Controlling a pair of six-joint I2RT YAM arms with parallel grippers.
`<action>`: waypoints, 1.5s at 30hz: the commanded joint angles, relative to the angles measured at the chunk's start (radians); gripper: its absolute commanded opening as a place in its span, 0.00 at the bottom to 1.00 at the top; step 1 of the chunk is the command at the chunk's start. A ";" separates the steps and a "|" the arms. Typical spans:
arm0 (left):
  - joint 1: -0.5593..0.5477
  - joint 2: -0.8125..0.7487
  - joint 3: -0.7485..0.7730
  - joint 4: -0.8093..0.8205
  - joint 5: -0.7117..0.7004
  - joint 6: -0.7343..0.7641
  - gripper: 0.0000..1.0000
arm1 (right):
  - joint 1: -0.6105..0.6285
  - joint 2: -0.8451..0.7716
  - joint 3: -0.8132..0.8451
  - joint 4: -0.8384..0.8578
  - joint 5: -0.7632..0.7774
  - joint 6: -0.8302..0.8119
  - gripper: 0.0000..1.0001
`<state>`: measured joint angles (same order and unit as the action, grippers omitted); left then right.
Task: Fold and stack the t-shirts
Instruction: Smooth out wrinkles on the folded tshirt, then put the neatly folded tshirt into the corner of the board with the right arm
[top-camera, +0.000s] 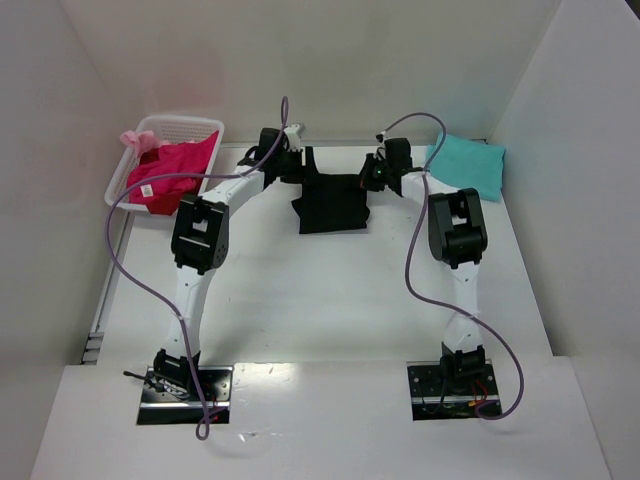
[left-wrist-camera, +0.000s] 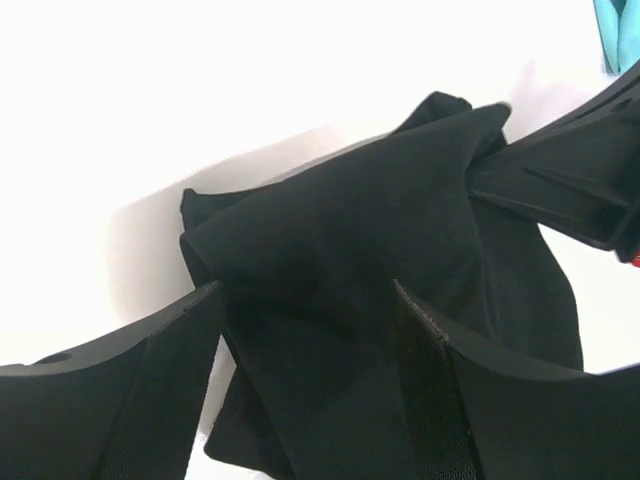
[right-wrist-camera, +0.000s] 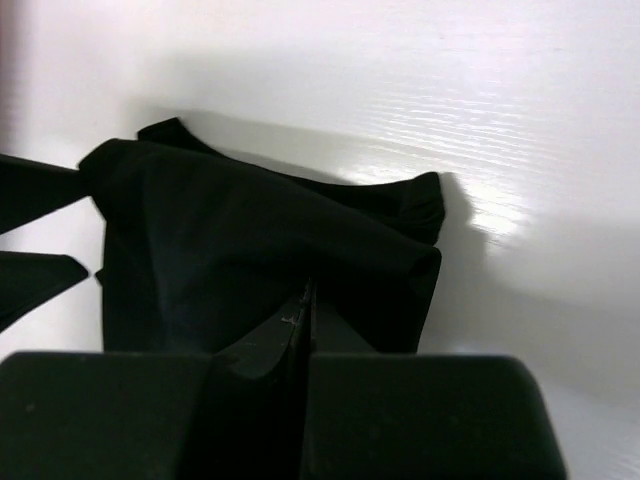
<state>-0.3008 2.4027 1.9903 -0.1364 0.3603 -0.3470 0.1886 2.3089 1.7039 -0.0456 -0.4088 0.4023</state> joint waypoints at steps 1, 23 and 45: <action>0.000 0.030 0.047 0.046 -0.023 -0.007 0.74 | -0.011 0.023 0.062 0.020 0.050 -0.019 0.00; 0.029 -0.111 0.006 -0.078 -0.049 0.063 0.92 | -0.064 -0.110 0.090 -0.036 0.102 -0.022 0.02; 0.029 -0.523 -0.504 -0.041 0.032 0.013 0.99 | -0.064 -0.341 -0.383 0.041 -0.077 -0.051 0.75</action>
<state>-0.2695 1.9697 1.4837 -0.2005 0.3721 -0.3447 0.1280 1.9572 1.3365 -0.0463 -0.4683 0.3740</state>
